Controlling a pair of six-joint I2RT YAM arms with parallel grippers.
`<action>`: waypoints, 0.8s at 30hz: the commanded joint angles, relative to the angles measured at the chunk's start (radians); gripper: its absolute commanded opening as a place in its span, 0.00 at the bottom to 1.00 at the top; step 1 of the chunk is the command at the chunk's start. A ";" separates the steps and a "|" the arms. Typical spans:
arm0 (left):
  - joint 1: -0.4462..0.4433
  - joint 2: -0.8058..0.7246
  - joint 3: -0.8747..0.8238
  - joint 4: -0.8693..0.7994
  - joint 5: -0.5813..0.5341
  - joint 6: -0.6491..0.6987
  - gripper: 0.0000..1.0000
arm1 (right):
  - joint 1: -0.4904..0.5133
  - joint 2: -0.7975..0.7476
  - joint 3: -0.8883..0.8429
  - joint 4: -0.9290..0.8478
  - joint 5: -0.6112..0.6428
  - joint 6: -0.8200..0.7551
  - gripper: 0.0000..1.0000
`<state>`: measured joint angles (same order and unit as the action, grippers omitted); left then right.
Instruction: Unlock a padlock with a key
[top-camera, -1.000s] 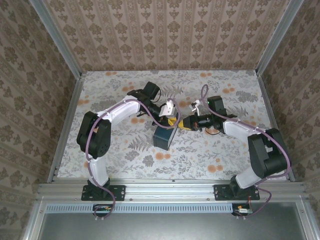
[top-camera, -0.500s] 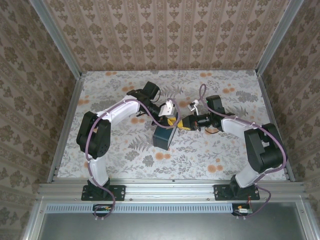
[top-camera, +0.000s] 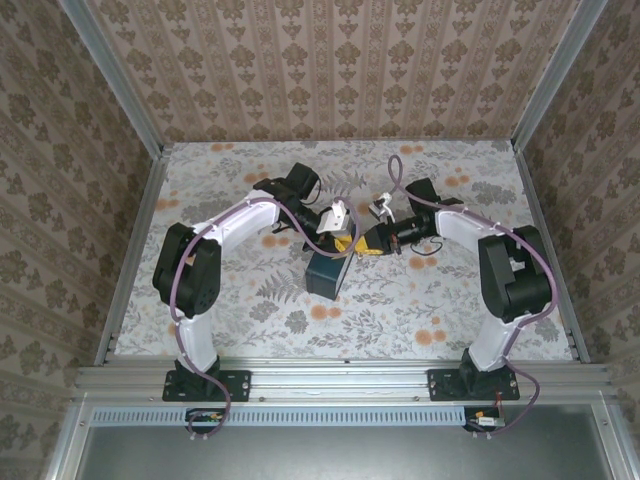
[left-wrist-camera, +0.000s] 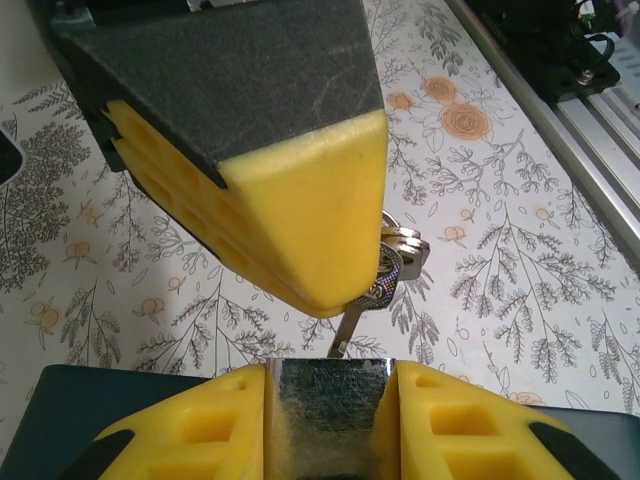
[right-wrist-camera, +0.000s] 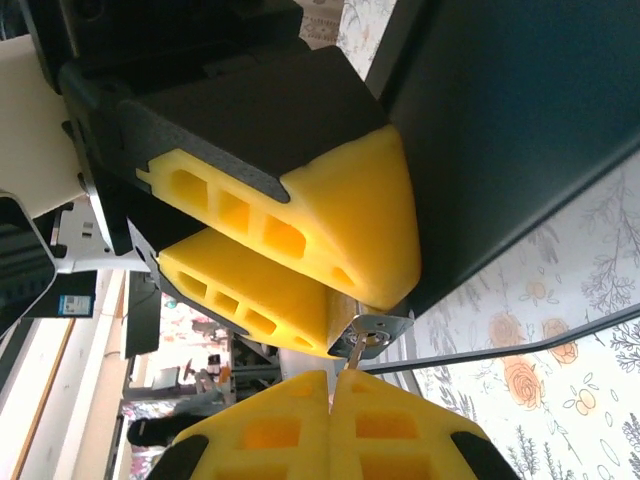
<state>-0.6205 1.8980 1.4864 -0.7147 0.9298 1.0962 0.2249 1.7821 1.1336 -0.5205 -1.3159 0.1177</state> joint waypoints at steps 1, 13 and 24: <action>-0.062 -0.019 -0.003 -0.016 0.096 0.019 0.14 | -0.002 0.007 0.081 -0.104 -0.151 -0.185 0.00; -0.044 -0.041 -0.023 0.028 0.087 -0.020 0.13 | -0.022 -0.074 -0.064 0.244 0.001 0.149 0.00; -0.048 -0.059 -0.068 0.102 0.084 -0.072 0.13 | -0.076 -0.133 -0.188 0.387 0.005 0.295 0.00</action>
<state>-0.6399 1.8851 1.4376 -0.6033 0.9386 1.0431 0.1761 1.6882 0.9577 -0.2390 -1.2945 0.3672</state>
